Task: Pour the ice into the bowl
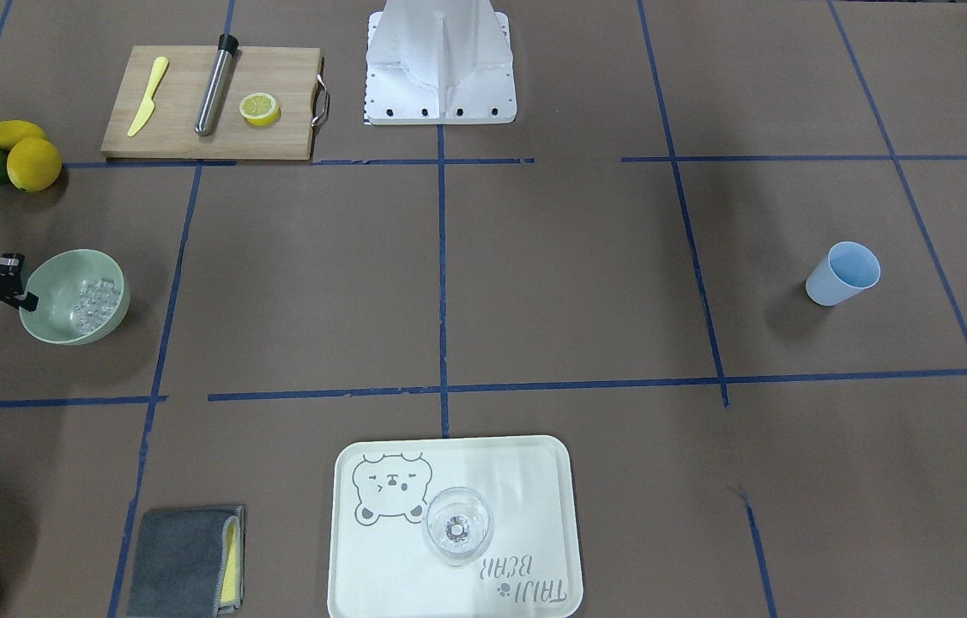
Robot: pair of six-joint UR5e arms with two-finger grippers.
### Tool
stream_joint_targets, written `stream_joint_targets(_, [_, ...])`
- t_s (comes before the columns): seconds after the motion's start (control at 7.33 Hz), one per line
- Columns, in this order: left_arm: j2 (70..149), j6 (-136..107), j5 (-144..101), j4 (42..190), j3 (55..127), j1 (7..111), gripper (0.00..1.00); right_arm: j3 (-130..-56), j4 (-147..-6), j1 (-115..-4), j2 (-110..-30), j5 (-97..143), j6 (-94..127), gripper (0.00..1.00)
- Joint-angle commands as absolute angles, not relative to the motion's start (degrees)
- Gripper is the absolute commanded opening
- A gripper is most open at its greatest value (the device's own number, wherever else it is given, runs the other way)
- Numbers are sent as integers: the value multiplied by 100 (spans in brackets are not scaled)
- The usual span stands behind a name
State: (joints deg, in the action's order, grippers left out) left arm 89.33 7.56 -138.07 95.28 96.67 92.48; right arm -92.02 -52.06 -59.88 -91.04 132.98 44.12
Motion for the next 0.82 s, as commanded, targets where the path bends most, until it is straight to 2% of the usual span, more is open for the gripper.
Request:
stream_joint_targets(0.0, [8930,756,-13808,9597,9659,9246,100,-9202,-5159,-5871,-9158,13184,4439,0])
stream_joint_targets(0.27, [8930,756,-13808,9598,9659,9246,100,-9220,-5159,-5854,-9158,13105,4412,42])
stream_joint_targets(0.41, [8930,756,-13808,9598,9659,9246,100,-9237,-5159,-5854,-9141,13044,4386,99])
stream_joint_targets(0.68, [8930,756,-13799,9606,9659,9246,100,-9343,-5246,-5923,-9088,13034,4360,100])
